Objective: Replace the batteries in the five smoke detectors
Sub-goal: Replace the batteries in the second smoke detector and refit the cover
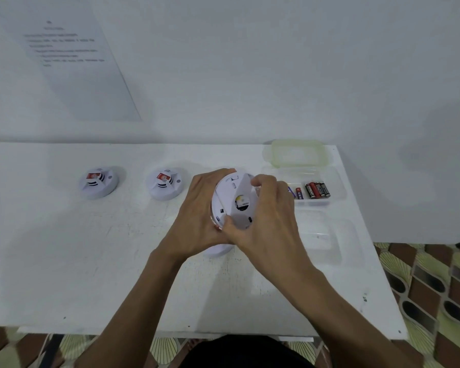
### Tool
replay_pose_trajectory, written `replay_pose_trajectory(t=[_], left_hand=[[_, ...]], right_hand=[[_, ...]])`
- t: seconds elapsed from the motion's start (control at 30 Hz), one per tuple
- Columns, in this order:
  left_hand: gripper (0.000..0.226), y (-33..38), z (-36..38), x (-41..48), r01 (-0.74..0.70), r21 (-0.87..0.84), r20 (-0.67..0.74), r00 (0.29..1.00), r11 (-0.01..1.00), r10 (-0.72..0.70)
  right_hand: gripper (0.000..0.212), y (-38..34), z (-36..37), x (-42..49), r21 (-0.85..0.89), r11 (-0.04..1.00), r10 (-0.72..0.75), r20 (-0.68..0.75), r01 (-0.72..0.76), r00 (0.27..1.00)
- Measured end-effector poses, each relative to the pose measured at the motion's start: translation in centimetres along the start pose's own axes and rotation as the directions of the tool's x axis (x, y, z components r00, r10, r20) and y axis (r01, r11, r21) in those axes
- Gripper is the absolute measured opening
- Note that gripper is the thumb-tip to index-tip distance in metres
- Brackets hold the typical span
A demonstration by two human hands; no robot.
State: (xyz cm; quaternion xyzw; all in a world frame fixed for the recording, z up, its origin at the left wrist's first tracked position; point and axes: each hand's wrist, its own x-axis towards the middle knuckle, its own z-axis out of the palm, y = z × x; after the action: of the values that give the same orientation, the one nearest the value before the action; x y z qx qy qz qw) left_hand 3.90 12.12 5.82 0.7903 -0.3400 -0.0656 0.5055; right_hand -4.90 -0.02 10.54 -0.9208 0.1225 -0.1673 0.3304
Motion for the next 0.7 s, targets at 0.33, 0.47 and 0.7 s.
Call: replay_pose_trajectory(t=[0.33,0.47,0.7], left_hand=[[0.082,-0.1,0.1,-0.4,-0.030,-0.028,-0.022,0.999,0.999,0.029],[0.085,-0.6,-0.2,-0.5,0.009,-0.043,-0.035,0.999,0.999,-0.011],[0.084,-1.0,-0.7,-0.6,-0.155,0.146,-0.067,0.984,0.977,0.166]], right_hand=[[0.059,0.0,0.6,-0.1,0.016,0.999,-0.038,-0.015,0.038,0.999],[0.052,0.5,0.6,-0.6,0.100,0.985,-0.122,-0.154,0.138,0.981],[0.022,1.6,-2.0,-1.1,0.812,0.545,0.128,0.166,-0.209,0.978]])
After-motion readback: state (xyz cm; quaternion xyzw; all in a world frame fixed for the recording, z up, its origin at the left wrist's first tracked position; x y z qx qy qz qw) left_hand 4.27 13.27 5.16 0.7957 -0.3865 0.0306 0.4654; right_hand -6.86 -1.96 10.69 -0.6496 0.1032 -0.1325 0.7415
